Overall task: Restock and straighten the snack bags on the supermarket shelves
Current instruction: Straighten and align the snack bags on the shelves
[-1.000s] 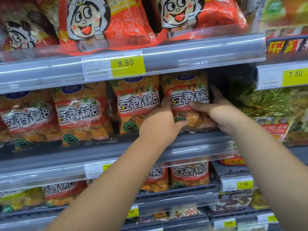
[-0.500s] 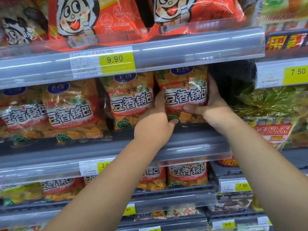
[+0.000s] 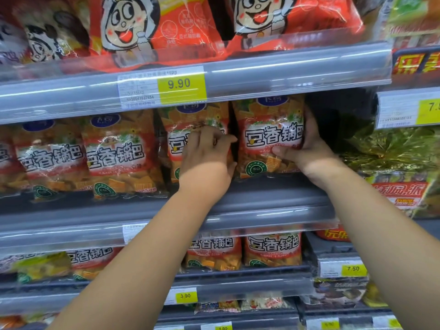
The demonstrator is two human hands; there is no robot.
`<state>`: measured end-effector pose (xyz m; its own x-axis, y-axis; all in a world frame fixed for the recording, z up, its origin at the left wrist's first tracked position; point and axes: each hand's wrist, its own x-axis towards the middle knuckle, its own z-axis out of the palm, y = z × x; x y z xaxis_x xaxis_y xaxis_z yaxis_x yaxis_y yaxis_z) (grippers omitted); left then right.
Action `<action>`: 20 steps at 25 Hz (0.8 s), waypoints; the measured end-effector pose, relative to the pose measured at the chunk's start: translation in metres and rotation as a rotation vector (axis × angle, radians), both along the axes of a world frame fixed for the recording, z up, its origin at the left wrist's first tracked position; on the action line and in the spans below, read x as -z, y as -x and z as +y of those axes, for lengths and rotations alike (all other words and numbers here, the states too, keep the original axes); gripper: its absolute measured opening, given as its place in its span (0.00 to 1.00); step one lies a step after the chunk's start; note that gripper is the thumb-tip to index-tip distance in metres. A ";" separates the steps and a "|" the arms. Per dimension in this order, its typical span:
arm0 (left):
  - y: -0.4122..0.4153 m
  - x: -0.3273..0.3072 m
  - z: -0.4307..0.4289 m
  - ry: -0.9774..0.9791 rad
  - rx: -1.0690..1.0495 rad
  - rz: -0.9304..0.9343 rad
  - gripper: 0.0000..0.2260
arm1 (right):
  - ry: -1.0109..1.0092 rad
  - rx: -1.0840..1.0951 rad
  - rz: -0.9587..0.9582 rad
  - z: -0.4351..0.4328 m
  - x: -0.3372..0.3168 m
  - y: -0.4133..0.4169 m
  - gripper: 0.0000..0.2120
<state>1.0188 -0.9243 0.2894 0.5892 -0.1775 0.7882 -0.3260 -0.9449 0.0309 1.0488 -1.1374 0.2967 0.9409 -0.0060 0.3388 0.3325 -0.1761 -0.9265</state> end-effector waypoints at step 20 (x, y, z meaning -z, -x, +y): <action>0.027 0.007 0.040 0.102 -0.109 0.138 0.19 | 0.879 0.398 -0.319 0.053 0.004 0.036 0.21</action>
<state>0.9920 -0.8845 0.2825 0.7040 -0.0297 0.7095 -0.2079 -0.9640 0.1659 1.0123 -1.0840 0.2923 0.7896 0.0728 0.6093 0.3102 -0.9041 -0.2940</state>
